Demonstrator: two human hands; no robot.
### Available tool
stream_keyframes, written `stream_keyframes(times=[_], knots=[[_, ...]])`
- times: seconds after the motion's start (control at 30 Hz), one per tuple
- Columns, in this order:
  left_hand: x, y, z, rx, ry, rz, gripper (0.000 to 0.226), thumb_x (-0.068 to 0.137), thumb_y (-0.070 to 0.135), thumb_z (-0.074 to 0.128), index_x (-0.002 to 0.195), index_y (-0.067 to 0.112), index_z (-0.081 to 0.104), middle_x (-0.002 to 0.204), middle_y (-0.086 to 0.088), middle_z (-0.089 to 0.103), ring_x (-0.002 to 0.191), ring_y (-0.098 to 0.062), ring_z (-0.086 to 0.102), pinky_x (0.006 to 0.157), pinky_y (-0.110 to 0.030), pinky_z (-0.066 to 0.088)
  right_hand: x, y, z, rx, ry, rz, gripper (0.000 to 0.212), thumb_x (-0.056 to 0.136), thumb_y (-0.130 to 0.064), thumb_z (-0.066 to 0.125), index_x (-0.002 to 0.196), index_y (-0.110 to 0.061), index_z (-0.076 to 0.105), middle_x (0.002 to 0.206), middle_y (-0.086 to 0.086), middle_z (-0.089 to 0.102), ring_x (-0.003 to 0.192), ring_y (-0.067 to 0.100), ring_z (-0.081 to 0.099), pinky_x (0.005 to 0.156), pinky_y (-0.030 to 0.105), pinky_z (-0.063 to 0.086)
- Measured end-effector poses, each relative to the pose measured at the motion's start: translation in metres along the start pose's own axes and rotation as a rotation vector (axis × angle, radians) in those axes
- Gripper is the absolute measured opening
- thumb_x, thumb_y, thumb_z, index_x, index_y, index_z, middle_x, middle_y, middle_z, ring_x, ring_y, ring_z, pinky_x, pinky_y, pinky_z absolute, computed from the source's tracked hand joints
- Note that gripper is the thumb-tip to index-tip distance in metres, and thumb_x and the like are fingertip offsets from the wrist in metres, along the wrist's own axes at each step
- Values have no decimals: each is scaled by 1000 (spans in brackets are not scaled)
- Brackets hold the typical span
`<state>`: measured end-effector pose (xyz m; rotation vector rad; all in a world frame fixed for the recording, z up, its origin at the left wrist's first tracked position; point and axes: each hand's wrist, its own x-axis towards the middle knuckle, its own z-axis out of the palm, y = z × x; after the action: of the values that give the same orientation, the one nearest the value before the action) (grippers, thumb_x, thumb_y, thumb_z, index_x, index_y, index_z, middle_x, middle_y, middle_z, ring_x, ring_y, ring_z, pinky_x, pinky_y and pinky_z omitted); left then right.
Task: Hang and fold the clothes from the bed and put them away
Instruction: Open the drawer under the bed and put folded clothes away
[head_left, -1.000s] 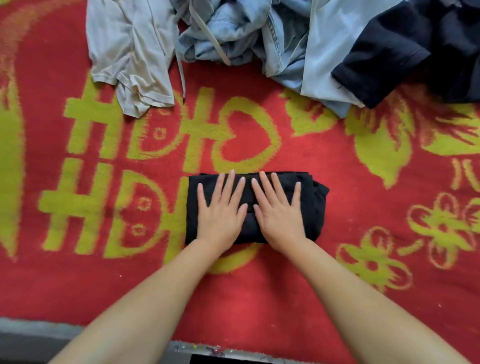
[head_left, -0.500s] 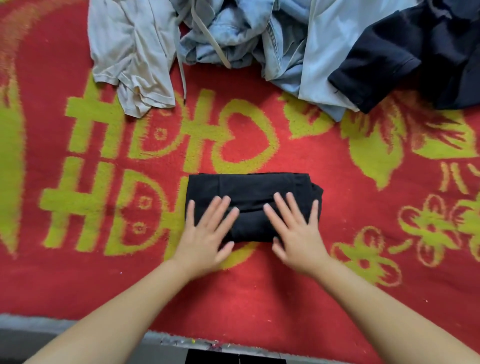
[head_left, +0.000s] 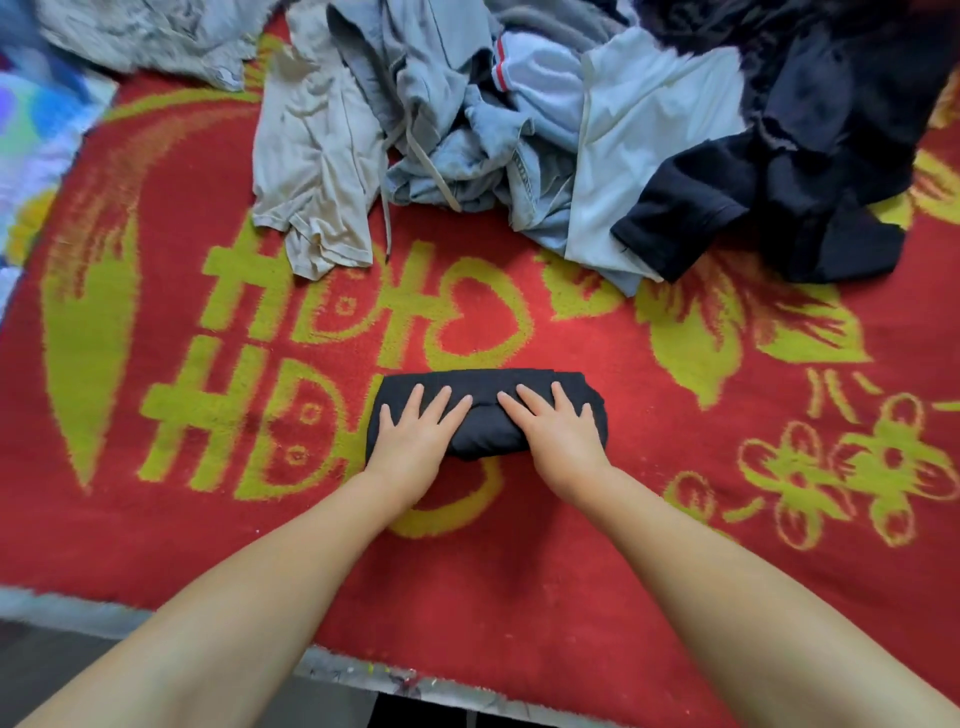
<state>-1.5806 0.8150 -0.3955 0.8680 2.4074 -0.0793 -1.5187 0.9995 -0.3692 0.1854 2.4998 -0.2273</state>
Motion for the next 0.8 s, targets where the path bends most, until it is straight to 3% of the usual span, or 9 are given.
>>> stream_keyframes(times=[0.2, 0.37, 0.57, 0.8], knots=[[-77, 18, -105, 40, 204, -92, 88, 91, -4, 49, 152, 30, -5, 161, -1, 1, 147, -31, -2, 113, -62, 15, -69, -13, -100, -126, 176, -118, 85, 93, 2, 48, 153, -34, 0, 161, -3, 8, 147, 36, 4, 111, 62, 20], [-183, 26, -136, 49, 403, -263, 80, 95, -2, 43, 153, 29, -3, 161, -2, 4, 147, -30, 2, 112, -62, 15, -143, -55, -147, -243, 311, -292, 80, 95, -2, 45, 153, -34, 1, 160, -3, 10, 146, 35, 7, 111, 62, 21], [-321, 10, -112, -7, 424, -508, 83, 94, -3, 45, 153, 29, -6, 161, -2, 4, 147, -28, 3, 113, -61, 16, -211, -147, -147, -374, 331, -544, 85, 93, -2, 49, 152, -35, -2, 160, -3, 9, 147, 33, 7, 111, 61, 22], [-509, -12, -41, -87, 386, -829, 90, 89, -5, 49, 152, 28, -5, 160, -3, 4, 147, -29, 3, 113, -61, 14, -303, -290, -84, -499, 309, -864, 82, 93, 1, 43, 153, -34, 0, 160, -4, 10, 146, 32, 9, 111, 60, 24]])
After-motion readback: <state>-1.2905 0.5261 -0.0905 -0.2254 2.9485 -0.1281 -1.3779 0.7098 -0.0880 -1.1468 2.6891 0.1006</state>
